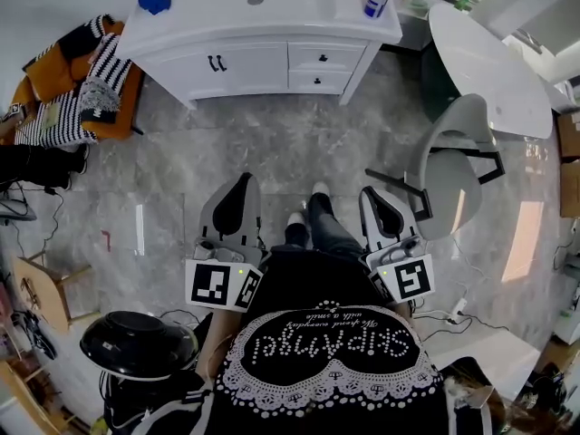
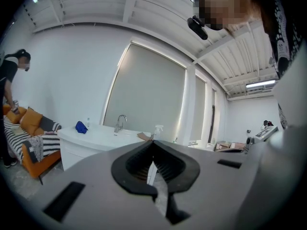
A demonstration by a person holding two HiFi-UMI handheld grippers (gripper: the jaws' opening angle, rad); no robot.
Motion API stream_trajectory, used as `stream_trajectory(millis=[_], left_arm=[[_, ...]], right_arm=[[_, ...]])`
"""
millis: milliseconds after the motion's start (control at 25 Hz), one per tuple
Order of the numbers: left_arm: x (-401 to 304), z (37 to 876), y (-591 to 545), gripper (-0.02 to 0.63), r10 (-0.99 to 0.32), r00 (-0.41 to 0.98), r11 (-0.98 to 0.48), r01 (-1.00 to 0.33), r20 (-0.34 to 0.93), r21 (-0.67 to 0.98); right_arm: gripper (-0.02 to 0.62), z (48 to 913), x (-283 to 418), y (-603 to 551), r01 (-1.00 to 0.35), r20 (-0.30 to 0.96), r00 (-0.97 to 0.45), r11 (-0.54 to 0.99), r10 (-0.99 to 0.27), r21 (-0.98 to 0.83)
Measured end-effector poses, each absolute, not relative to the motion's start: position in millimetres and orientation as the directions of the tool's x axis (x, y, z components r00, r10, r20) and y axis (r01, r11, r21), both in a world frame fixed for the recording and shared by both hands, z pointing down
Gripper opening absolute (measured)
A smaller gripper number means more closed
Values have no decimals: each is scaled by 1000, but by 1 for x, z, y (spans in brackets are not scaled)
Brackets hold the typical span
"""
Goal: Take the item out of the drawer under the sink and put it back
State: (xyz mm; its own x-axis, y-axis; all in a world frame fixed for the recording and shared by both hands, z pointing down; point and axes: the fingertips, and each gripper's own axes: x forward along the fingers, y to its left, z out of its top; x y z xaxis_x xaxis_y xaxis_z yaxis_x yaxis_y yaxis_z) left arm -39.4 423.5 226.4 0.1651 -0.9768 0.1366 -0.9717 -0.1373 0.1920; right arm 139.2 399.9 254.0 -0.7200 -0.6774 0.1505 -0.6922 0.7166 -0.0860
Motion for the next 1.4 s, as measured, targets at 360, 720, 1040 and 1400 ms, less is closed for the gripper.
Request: stream_trajectory(millis=[360, 720, 1040, 1400], left_arm=[[-6, 237, 355, 3, -958, 233, -198, -959, 169, 202], [12, 237, 294, 3, -966, 205, -173, -965, 158, 198], [19, 233, 262, 3, -977, 155, -126, -973, 144, 191], [27, 235, 255, 3, -976, 152, -124, -977, 158, 173]], right_arm=[[20, 254, 148, 334, -681, 148, -731, 726, -666, -93], [20, 252, 156, 266, -645, 121, -763, 760, -635, -83], [20, 256, 171, 228, -622, 123, -782, 779, -612, -77], [20, 266, 174, 221, -605, 139, -795, 788, -590, -116]])
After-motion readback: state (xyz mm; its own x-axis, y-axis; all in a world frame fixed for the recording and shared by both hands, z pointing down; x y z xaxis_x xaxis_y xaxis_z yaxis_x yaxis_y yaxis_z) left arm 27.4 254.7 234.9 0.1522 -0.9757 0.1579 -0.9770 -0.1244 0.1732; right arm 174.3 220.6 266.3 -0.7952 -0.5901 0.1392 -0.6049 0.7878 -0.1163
